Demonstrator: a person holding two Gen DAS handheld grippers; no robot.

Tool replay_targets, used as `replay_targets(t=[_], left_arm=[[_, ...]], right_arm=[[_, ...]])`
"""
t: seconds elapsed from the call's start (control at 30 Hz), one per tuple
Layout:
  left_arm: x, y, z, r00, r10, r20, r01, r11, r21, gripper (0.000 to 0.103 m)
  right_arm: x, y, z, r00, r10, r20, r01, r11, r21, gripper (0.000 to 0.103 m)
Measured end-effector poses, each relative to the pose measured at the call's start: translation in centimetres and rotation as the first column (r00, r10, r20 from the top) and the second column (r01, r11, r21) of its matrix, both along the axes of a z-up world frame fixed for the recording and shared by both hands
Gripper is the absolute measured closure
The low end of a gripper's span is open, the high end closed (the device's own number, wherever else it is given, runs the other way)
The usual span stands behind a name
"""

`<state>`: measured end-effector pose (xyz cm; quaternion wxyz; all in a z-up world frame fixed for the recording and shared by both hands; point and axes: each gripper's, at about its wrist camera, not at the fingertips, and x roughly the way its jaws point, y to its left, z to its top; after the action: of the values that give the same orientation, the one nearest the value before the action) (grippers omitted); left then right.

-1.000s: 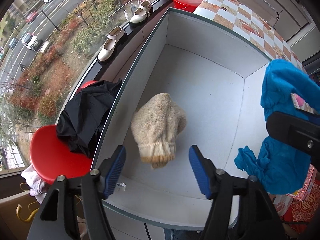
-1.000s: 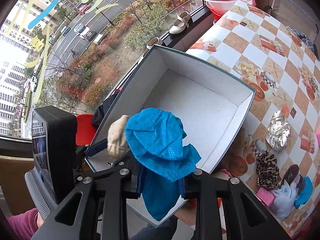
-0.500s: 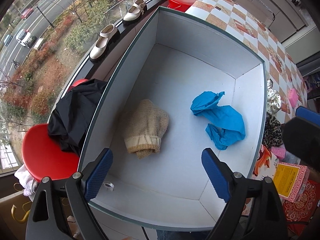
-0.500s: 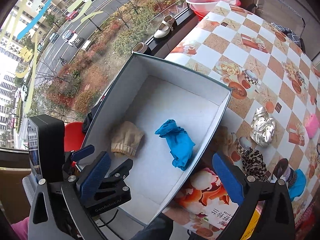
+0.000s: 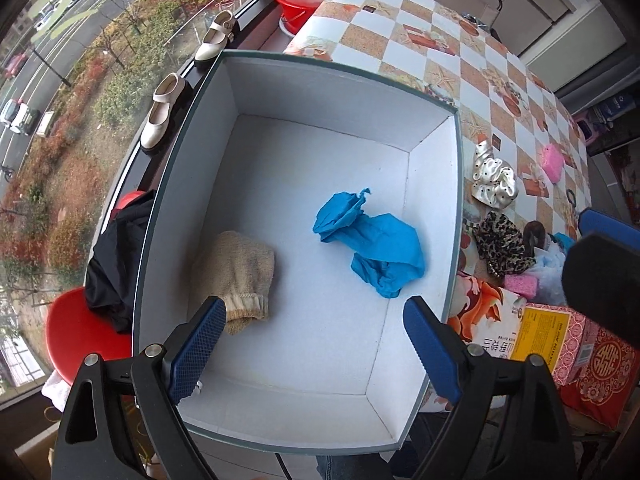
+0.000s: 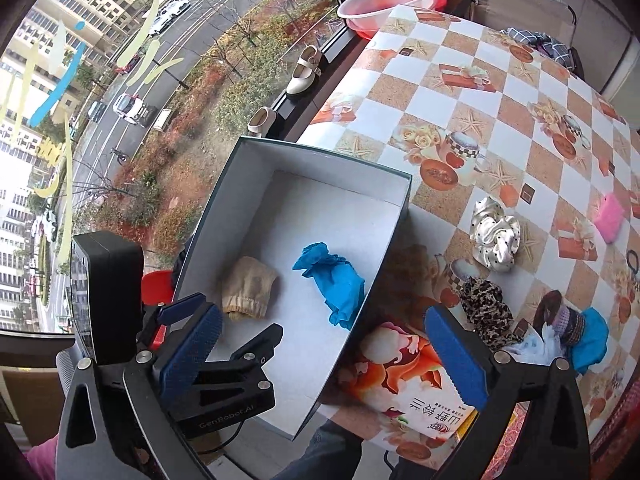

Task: Organize soft objects
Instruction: 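Open both tools to drop the beige and blue gloves into the box, then grasp the cream polka-dot scrunchie with the left tool while the right tool grasps another blue glove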

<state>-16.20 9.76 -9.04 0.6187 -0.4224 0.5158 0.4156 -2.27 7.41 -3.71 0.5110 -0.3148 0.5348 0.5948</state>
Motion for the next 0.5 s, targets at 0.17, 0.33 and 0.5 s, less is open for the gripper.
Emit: replay_targets(t=[0.17, 0.33, 0.5], left_arm=[[3.8, 0.8, 1.9, 0.995, -0.101, 0.003, 0.101, 0.994, 0.039, 0.011], [8.5, 0.8, 3.0, 0.980, -0.201, 0.013, 0.200, 0.979, 0.044, 0.011], [12.9, -0.1, 3.5, 0.955, -0.295, -0.001, 0.295, 0.955, 0.035, 0.011]], right_arm=[[3.8, -1.6, 1.6, 0.994, -0.102, -0.029, 0.103, 0.995, 0.013, 0.001], [8.5, -4.2, 3.1, 0.978, -0.200, -0.052, 0.202, 0.979, 0.021, 0.001], [14.3, -8.0, 3.7, 0.947, -0.313, -0.072, 0.315, 0.949, 0.014, 0.001]])
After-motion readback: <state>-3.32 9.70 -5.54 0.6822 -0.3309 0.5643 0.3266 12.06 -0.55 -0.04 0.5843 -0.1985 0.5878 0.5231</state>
